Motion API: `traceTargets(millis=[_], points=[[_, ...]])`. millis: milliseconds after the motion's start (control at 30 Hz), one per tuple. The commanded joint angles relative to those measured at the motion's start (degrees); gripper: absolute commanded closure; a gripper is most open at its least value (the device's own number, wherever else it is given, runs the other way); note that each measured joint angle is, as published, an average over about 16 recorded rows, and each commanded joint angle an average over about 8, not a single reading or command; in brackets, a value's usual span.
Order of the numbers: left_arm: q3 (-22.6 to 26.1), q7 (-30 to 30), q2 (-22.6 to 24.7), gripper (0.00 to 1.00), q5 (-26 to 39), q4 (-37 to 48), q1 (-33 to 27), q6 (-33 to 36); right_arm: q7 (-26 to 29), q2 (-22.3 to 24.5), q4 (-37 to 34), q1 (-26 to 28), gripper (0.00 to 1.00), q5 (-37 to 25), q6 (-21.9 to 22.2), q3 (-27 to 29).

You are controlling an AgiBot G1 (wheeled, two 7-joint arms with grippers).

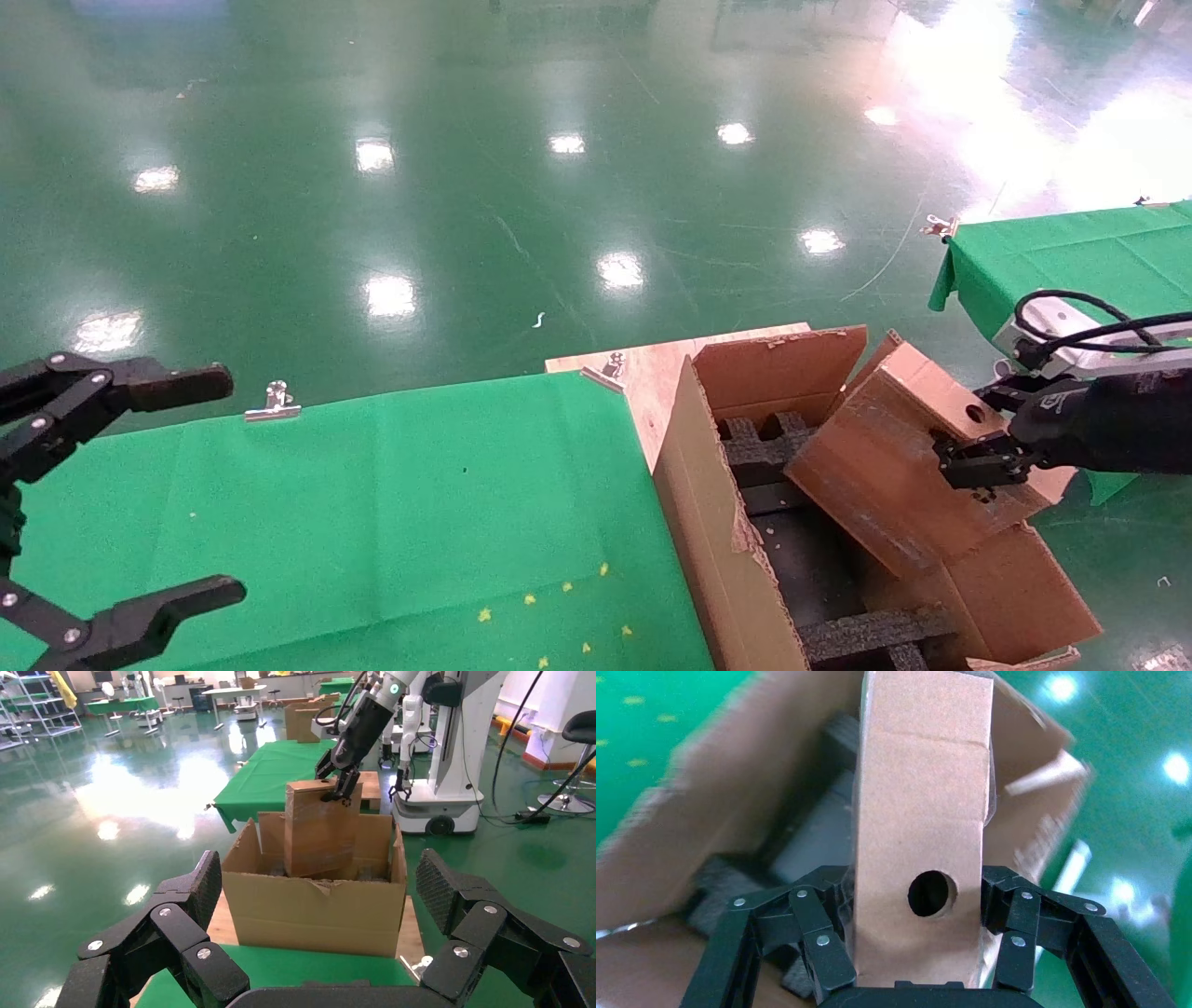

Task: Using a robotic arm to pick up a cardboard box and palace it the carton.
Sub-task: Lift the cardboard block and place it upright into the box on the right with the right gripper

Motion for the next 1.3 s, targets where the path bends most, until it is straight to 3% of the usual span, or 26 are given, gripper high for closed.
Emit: traceTargets(millis=[33, 267, 600, 1300], points=[[0.0, 0.0, 0.0, 0.00, 0.0, 0.0, 0.0, 0.0, 4.4, 0.5, 1.6, -1.4, 1.00, -1.7, 3.4, -1.0], [0.0, 0.0, 0.0, 0.00, 0.0, 0.0, 0.0, 0.0, 17.8, 0.3, 3.2, -3.2, 1.00, -8.3, 8.2, -2.8], [0.1, 0.0, 0.0, 0.00, 0.0, 0.0, 0.0, 0.0, 32.2, -2.1, 3.4, -5.1, 1.00, -14.6, 9.4, -4.8], [0.1, 0.1, -0.1, 0.00, -0.1, 0.0, 0.0, -0.1, 51.6, -8.1, 3.4, -7.6, 1.00, -28.9, 12.5, -7.4]])
